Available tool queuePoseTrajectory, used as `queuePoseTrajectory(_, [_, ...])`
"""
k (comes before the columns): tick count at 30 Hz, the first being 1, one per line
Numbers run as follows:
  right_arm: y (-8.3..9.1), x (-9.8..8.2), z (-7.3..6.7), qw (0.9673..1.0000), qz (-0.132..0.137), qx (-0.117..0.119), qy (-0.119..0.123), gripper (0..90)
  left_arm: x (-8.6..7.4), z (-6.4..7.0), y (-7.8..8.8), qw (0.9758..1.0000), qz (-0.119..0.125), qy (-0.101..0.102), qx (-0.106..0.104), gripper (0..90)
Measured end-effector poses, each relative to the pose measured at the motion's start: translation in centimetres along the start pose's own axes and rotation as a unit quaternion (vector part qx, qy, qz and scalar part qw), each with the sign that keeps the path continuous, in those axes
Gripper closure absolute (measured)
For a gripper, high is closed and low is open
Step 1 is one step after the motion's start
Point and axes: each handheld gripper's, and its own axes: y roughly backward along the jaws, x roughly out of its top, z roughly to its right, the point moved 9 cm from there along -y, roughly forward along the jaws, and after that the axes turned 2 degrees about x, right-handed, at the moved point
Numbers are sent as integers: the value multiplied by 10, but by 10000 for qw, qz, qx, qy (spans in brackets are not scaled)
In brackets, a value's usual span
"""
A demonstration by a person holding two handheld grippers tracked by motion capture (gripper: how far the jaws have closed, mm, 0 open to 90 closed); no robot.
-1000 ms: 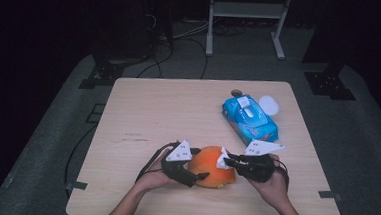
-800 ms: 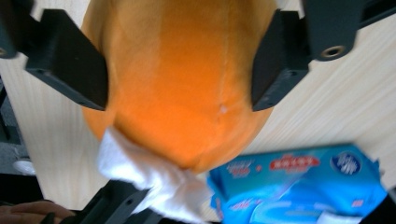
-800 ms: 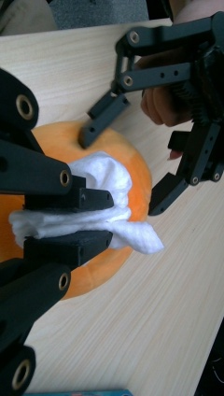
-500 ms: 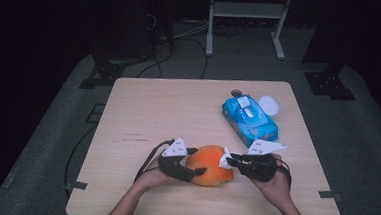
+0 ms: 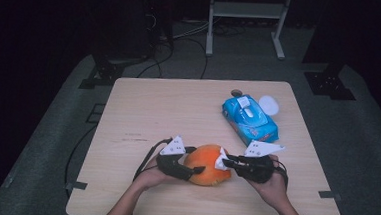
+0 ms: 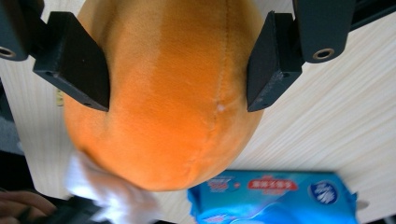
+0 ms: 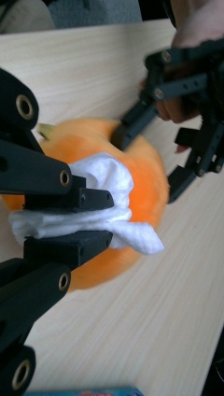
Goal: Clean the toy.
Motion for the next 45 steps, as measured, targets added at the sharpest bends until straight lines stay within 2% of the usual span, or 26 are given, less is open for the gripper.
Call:
queuePoseTrajectory(3, [1,-6,-5,9999,-75,114,11,788,-3,-4,2,9999,19,135,-16,247])
queuePoseTrajectory(7, [1,-5,-6,9999,-42,145,-60,787,-4,1,0,9999,18,39,-97,254])
queuePoseTrajectory(9, [-1,-1,1,9998,28,112,-183,786,-4,6,-1,9998,0,-140,-133,265])
queuePoseTrajectory(13, [-7,-2,19,9981,66,95,-598,783,-5,7,-2,9998,-3,-113,-158,270])
queuePoseTrajectory(16, [-6,-10,30,9974,-70,-135,-701,785,-5,7,-3,9999,13,-72,-151,271])
queuePoseTrajectory(17, [-5,-10,31,9972,-75,-145,-736,785,-5,7,-3,9999,12,-83,-142,271])
queuePoseTrajectory(19, [-3,-6,26,9976,29,-121,-687,785,-5,9,-4,9998,21,-150,-154,271])
queuePoseTrajectory(21, [-3,4,18,9979,179,14,-624,785,-5,10,-4,9997,27,-198,-170,270])
queuePoseTrajectory(24, [-8,4,14,9991,104,-48,-415,783,-5,10,-4,9997,13,-207,-151,270])
queuePoseTrajectory(26, [-8,-1,20,9984,68,-29,-556,783,-5,10,-4,9997,16,-188,-150,270])
queuePoseTrajectory(29, [-6,-14,36,9968,-88,-223,-760,787,-5,9,-3,9998,54,-138,-165,270])
queuePoseTrajectory(31, [-4,-16,40,9960,-60,-249,-860,786,-5,10,-4,9997,39,-172,-154,266])
queuePoseTrajectory(34, [-3,-1,33,9964,181,-107,-822,785,-4,11,-5,9996,76,-213,-156,262])
queuePoseTrajectory(37, [-9,5,25,9976,168,-39,-673,783,-5,12,-5,9996,84,-224,-147,259])
queuePoseTrajectory(40, [-11,-3,28,9970,68,11,-768,784,-5,11,-5,9997,66,-220,-117,259])
queuePoseTrajectory(45, [0,-21,31,9961,-163,-90,-857,785,-5,10,-4,9998,53,-148,-106,258])
